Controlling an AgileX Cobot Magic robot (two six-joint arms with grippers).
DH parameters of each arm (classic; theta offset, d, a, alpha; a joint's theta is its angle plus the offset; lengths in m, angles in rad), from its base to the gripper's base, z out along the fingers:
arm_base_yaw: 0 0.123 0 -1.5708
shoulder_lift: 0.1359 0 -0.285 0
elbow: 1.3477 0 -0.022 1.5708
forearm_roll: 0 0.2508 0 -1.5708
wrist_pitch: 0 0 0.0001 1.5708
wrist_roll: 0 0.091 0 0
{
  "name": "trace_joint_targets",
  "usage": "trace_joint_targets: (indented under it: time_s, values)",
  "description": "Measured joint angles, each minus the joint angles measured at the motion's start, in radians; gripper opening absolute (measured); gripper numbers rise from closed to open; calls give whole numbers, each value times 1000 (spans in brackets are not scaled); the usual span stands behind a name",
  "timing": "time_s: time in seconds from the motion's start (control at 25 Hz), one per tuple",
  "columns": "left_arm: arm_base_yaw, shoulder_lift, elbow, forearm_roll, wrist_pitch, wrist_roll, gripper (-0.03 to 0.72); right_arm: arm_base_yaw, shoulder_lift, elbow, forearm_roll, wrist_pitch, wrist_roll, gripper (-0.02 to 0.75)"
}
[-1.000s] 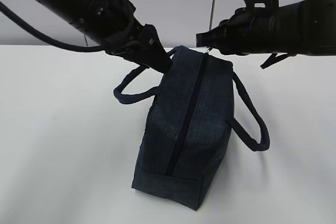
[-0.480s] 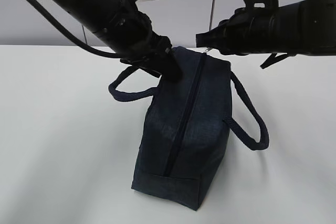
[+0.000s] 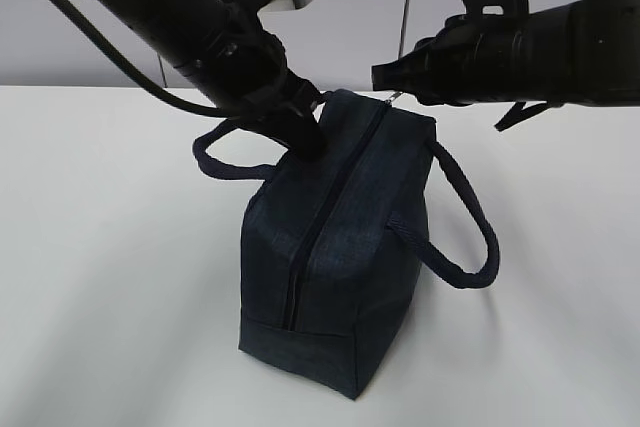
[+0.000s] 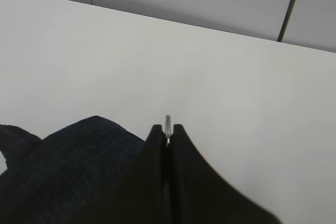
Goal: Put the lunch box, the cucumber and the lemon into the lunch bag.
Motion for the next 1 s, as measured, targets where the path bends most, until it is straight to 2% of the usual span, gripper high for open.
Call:
trace_joint_targets:
  time_s: [1.0]
  values:
    - [0, -68, -4, 52, 136, 20, -5, -5, 1, -13, 0, 11, -26, 0]
